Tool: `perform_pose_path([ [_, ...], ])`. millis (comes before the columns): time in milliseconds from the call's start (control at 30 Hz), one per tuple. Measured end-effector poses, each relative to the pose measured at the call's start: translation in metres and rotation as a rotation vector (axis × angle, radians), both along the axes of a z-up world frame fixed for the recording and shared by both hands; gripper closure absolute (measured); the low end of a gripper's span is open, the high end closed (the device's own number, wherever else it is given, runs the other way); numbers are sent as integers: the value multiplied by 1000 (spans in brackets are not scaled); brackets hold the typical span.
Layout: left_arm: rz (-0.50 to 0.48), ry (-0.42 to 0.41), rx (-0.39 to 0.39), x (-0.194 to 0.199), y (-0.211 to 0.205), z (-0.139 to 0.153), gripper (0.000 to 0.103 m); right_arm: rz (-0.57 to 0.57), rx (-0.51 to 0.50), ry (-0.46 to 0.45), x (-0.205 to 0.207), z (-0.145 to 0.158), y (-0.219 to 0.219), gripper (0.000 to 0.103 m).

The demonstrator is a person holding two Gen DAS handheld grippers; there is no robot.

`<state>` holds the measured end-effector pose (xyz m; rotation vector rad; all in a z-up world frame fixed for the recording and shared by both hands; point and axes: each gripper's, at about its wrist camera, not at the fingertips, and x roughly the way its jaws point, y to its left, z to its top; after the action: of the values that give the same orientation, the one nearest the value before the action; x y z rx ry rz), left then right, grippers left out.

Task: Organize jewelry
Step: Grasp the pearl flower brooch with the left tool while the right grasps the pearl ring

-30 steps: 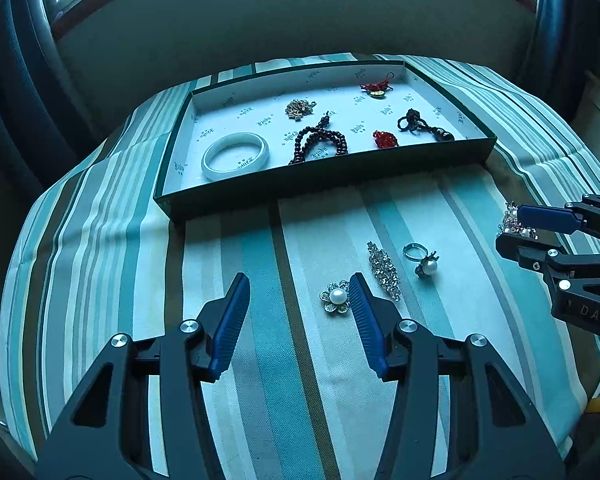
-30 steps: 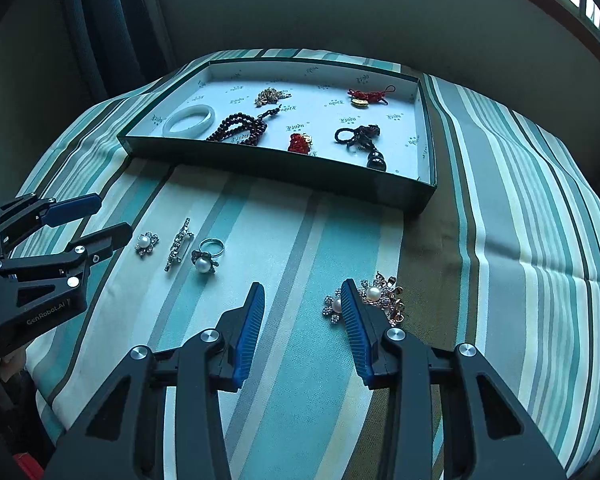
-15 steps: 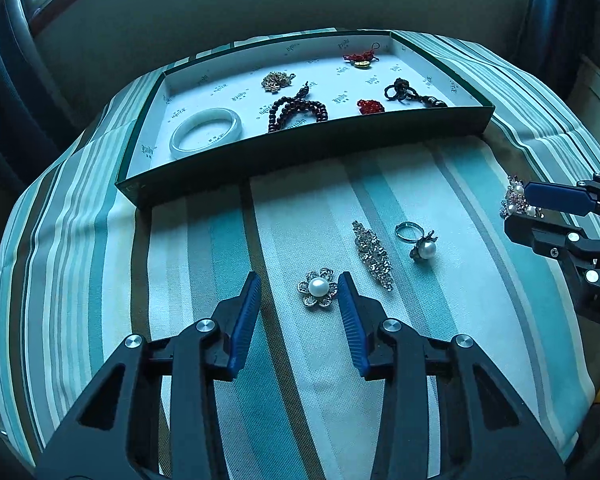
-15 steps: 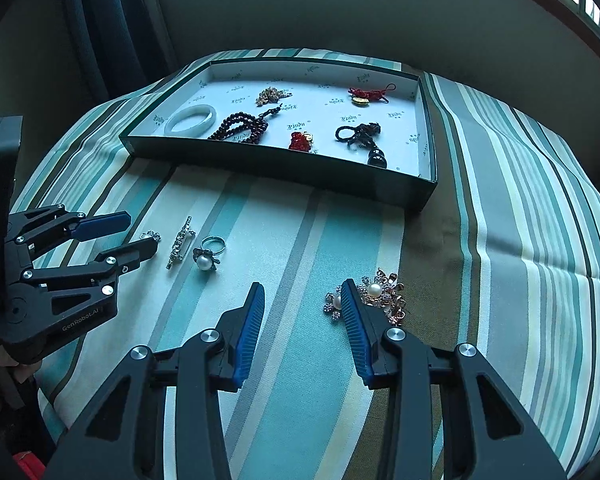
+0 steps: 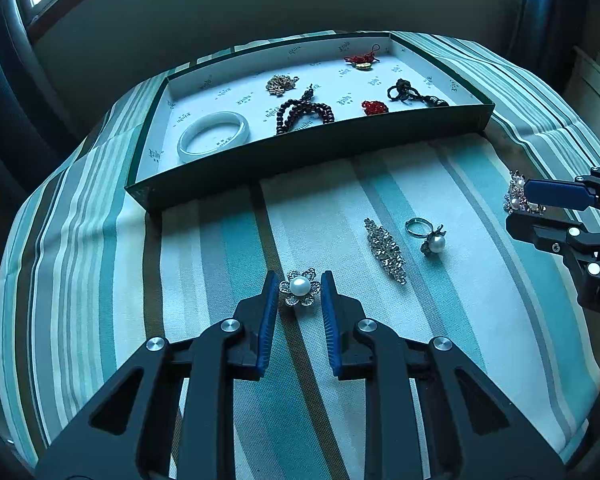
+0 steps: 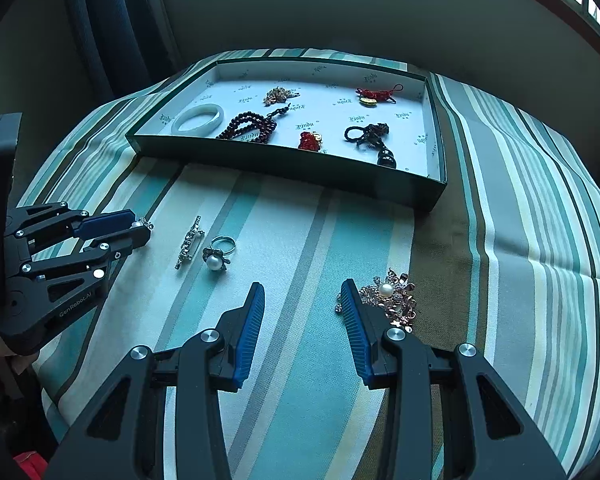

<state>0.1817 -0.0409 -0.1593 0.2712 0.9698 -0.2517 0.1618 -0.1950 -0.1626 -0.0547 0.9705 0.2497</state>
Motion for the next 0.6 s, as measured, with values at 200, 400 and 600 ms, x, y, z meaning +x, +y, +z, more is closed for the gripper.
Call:
perform_pose_path([
  [200,54,-37,34,-1,21,9,82,43,15,-3,2,1,20,63],
  [400,117,-63,63,-2,46,14,82,85,26,5,8,-3,41,63],
  [600,167,-67,61,-1,64,15,82,93,38,29,15,-12,51,70],
])
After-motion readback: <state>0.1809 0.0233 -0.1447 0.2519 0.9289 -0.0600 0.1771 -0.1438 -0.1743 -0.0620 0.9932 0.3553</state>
